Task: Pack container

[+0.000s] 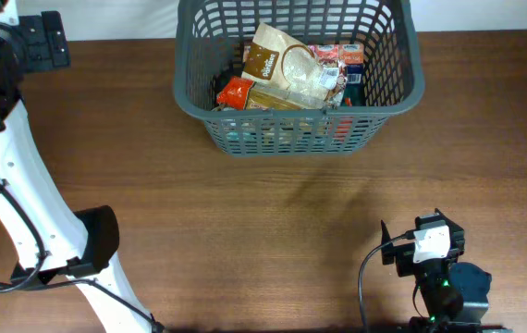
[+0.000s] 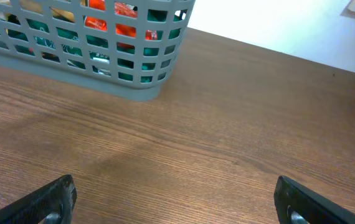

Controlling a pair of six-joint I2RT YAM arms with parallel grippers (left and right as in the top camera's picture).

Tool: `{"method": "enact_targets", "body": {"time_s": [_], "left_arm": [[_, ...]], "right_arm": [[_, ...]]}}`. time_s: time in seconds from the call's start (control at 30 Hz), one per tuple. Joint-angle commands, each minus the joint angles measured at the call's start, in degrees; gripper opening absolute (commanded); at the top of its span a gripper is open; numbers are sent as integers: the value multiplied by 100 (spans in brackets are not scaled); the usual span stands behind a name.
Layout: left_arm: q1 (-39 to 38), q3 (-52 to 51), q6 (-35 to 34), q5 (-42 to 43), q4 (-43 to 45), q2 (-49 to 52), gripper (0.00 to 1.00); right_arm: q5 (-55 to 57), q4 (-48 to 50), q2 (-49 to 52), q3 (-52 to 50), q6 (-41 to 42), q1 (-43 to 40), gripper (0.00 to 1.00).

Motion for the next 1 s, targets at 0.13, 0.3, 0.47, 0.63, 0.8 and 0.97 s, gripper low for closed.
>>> {"method": "enact_targets", "body": {"time_s": [0.13, 0.3, 0.47, 0.63, 0.8, 0.97], "left_arm": [[13, -323, -92, -39, 0, -1034, 99], [13, -1631, -92, -37, 0, -2124, 99], [13, -3722, -94, -35, 601, -3480, 99], [-83, -6297, -94, 31, 2352, -4979, 99], [-385, -8981, -92, 26, 5080, -6446, 99], [-415, -11261, -92, 28, 6822, -7825, 99]], "right_arm": [[-72, 20, -61, -48, 83, -48, 99], [-72, 20, -61, -48, 83, -48, 99], [-72, 20, -61, -48, 83, -48, 99], [-72, 20, -61, -48, 83, -48, 99], [-72, 20, -61, -48, 83, -48, 99], [-72, 20, -61, -48, 83, -48, 99]]}}
